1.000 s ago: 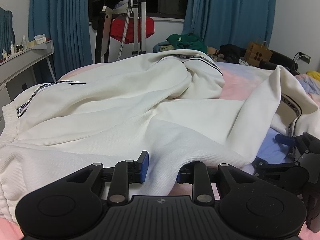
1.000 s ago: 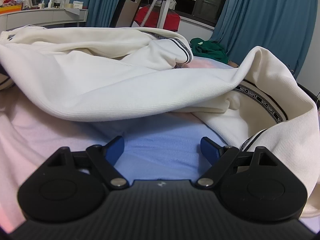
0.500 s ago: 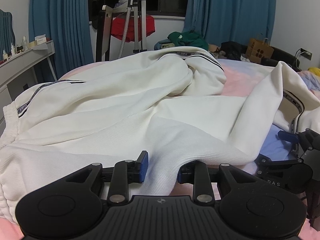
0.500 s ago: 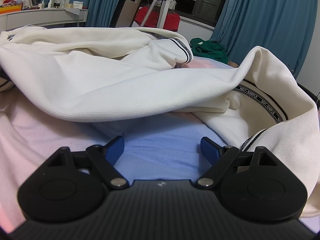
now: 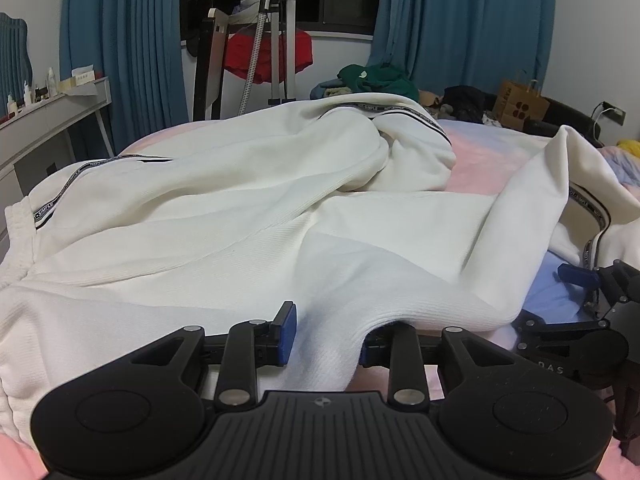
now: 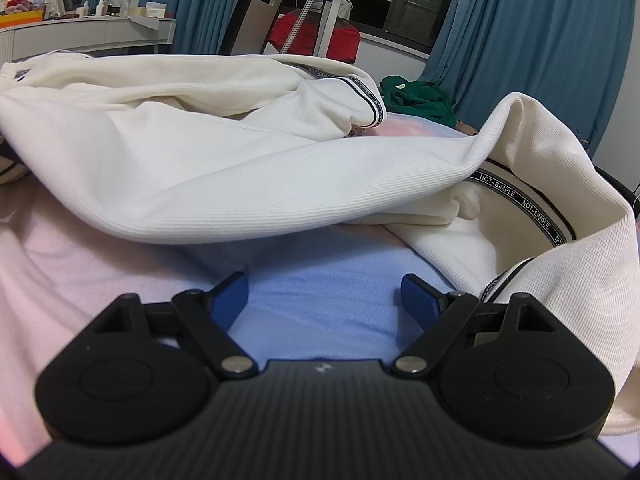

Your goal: Fold clothes

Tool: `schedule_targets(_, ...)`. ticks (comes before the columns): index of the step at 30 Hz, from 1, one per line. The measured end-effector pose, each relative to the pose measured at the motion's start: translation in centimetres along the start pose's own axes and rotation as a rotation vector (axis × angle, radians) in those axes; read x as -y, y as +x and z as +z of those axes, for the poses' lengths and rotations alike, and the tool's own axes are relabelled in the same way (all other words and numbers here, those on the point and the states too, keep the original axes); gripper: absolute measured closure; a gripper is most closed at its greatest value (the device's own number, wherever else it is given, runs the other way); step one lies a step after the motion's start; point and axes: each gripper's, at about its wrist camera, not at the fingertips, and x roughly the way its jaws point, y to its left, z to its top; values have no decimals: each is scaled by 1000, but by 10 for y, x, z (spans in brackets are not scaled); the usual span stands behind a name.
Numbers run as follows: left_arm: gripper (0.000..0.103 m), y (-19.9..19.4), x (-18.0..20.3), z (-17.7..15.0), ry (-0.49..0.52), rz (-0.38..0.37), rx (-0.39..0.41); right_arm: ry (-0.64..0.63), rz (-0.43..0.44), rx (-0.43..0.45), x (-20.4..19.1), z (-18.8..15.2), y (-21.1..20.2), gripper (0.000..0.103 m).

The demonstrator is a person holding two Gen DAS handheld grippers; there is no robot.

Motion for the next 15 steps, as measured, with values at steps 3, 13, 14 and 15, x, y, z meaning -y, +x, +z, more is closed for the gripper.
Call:
schedule_targets(3,70,0,-4,1,-15,-8,5,-12,-13,4,-3,0,0,18)
schedule_targets(13,76,5,-11,4,-26,-29,20,-111,-101,3,-16,9,-4,8)
schedule_targets(14,76,5,-12,4,-31,-30,21,-123,-111,1,-18,11,-5,8)
schedule_targets(15,77,4,-12,5,-35,-31,22,-124,-116,0,-18,13,-6,8)
